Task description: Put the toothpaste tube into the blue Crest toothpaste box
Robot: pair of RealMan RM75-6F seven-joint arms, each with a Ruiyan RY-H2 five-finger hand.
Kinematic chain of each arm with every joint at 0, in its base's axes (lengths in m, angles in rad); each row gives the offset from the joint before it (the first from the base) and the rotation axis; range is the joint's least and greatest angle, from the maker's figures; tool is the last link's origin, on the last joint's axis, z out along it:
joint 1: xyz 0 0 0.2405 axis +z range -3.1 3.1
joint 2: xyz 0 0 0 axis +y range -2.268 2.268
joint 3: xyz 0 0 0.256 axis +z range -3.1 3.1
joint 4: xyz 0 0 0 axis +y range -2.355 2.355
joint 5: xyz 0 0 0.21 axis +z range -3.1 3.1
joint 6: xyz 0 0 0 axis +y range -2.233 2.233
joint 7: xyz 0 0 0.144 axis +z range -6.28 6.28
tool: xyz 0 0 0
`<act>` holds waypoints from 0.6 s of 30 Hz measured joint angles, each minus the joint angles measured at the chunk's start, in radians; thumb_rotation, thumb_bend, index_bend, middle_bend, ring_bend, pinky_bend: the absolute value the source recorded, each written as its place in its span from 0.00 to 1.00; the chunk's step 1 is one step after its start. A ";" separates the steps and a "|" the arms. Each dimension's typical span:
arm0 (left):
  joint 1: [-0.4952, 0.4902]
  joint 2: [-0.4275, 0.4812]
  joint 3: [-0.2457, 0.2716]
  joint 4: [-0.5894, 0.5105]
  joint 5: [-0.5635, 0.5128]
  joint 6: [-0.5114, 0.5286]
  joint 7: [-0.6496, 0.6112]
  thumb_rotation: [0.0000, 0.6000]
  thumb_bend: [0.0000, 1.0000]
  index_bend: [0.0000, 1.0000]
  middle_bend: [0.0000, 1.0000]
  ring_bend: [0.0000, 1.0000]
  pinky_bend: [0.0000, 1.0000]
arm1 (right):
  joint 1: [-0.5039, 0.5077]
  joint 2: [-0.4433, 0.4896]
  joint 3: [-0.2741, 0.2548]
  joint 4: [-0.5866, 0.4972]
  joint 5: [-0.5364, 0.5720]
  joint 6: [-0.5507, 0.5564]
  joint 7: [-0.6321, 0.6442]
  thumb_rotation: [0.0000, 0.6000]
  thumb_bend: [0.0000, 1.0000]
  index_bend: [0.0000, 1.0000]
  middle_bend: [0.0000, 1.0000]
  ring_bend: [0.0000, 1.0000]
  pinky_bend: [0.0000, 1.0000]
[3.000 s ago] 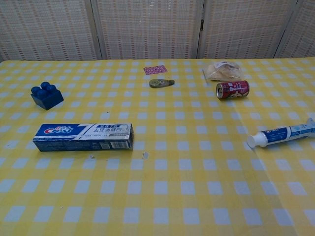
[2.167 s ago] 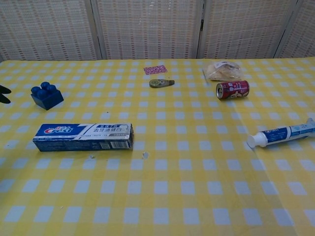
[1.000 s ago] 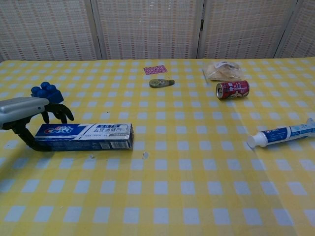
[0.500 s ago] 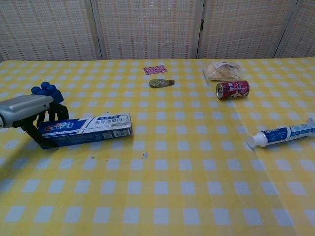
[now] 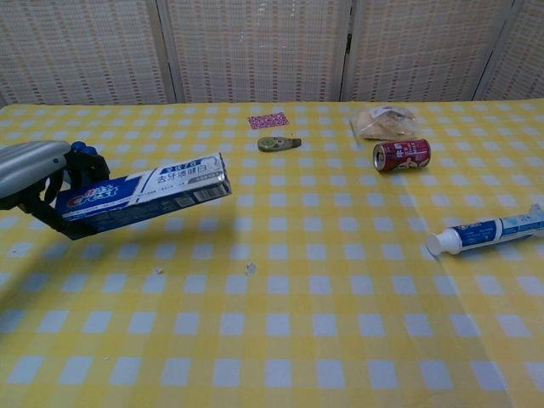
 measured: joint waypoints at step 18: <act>0.080 0.109 0.071 -0.197 0.119 0.149 0.042 1.00 0.21 0.63 0.75 0.61 0.69 | 0.270 -0.036 0.071 0.140 0.149 -0.415 -0.157 1.00 0.36 0.26 0.00 0.00 0.00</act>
